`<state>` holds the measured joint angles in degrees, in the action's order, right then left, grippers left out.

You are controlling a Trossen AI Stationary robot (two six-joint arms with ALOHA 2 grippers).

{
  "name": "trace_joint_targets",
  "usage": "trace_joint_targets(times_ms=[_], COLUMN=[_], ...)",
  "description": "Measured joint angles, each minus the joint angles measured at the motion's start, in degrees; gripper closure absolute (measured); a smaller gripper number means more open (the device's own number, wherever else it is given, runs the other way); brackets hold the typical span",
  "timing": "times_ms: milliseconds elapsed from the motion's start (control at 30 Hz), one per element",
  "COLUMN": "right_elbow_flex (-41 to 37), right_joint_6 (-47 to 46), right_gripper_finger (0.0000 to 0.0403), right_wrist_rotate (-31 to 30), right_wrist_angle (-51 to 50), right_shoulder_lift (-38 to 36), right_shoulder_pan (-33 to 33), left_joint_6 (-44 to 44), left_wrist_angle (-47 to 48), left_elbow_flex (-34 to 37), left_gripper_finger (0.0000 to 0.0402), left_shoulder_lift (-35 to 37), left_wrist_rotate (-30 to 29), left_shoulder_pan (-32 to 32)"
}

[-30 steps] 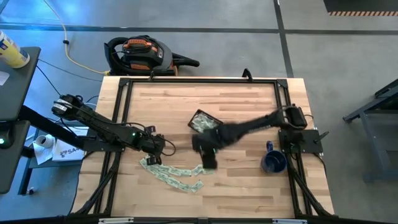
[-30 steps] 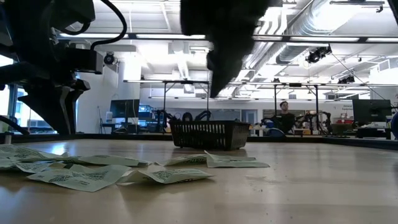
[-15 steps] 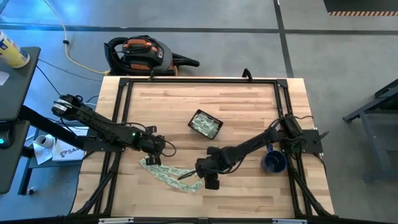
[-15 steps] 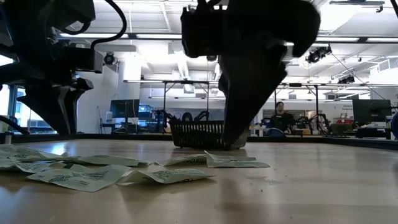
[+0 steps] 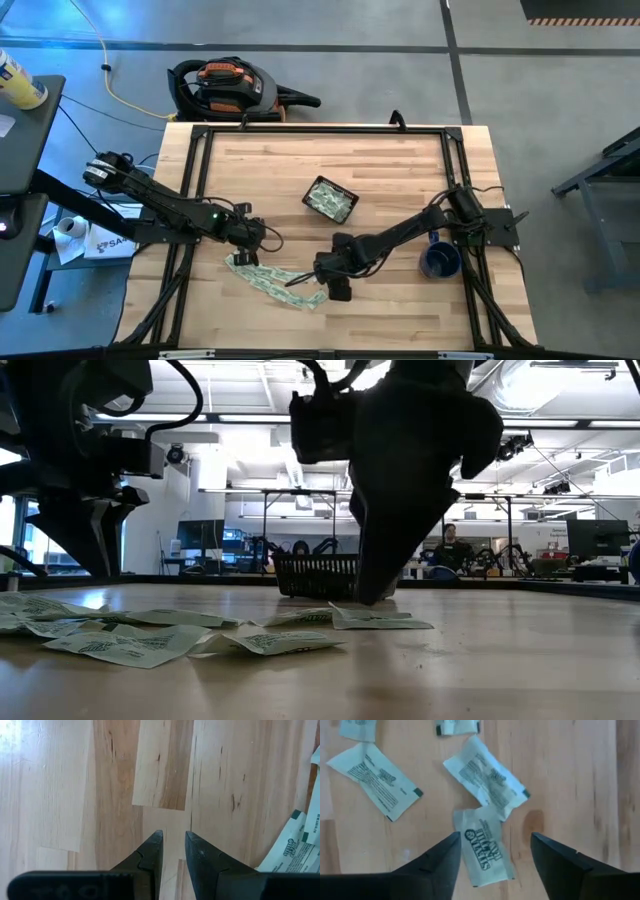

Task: Pick and place Stevia / Truvia into bins
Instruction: Put the stevia packet into the black bin

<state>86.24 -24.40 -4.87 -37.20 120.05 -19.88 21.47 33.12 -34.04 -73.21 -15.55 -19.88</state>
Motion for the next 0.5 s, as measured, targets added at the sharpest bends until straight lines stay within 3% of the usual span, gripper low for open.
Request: trace_joint_targets(times_ms=[200, 333, 500], right_elbow_flex=[0.07, 0.32, 0.45], right_joint_6=[1.32, 1.29, -1.34], right_gripper_finger=[0.0156, 0.0169, 0.02], right_wrist_rotate=[0.41, 4.43, 4.6], right_wrist_angle=[-0.43, -0.76, -1.17], right_shoulder_lift=[0.89, 2.96, 3.16], right_shoulder_pan=[0.39, 0.52, 0.59], left_joint_6=[0.0, 0.02, 0.36], left_wrist_angle=[-0.02, 0.0, 0.45], left_elbow_flex=[0.0, 0.0, 0.0], left_gripper_finger=[0.0286, 0.0286, 0.0286], left_shoulder_lift=[0.0, 0.0, 0.0], left_wrist_rotate=[0.0, 0.02, 0.02], left_shoulder_pan=[0.0, 0.0, 0.0])
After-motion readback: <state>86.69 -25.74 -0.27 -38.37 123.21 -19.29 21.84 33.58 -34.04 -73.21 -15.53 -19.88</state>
